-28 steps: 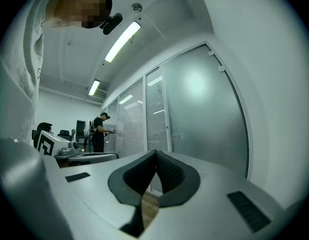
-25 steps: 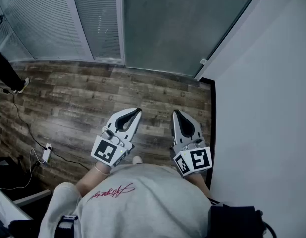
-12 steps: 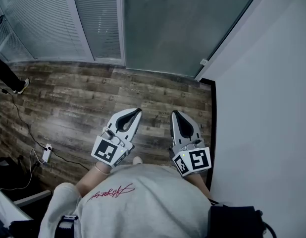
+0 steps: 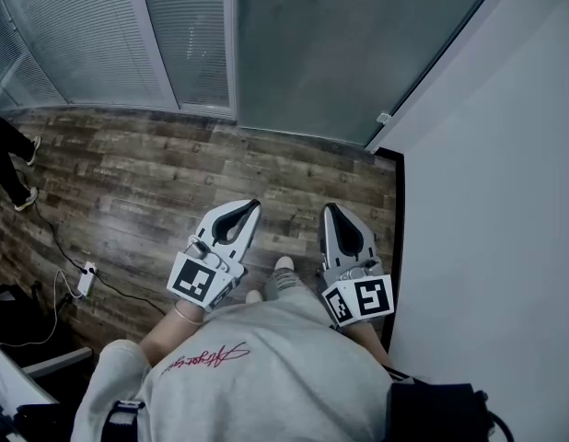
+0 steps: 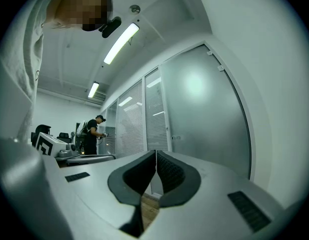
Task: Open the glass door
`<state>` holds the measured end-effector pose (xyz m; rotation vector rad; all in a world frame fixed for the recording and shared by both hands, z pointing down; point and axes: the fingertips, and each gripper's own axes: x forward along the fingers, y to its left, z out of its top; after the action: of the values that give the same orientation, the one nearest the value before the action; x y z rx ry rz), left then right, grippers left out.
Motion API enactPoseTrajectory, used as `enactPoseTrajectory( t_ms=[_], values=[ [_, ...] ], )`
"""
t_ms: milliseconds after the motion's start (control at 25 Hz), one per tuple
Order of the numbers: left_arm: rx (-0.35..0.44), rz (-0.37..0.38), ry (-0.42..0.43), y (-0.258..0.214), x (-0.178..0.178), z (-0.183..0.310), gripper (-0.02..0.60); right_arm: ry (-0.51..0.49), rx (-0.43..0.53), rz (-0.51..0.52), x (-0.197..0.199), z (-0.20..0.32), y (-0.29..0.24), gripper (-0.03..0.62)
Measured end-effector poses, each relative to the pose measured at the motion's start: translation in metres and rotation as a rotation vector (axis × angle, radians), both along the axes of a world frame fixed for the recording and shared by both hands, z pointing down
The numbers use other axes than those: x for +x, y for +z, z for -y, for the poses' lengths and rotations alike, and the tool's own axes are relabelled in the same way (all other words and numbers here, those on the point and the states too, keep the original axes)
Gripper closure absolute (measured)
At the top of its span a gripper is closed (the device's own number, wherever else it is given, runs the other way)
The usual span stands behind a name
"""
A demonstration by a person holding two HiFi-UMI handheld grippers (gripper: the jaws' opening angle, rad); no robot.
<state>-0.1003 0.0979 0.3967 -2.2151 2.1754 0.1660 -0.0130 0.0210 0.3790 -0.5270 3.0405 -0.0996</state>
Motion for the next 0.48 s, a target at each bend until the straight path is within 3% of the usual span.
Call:
enactPoseTrajectory(
  t_ms=[480],
  values=[
    [-0.011,0.022,-0.093,0.001,-0.064,0.025,0.569,-0.047,-0.018,0.025,-0.066,0.049,0.001,0.574]
  ],
)
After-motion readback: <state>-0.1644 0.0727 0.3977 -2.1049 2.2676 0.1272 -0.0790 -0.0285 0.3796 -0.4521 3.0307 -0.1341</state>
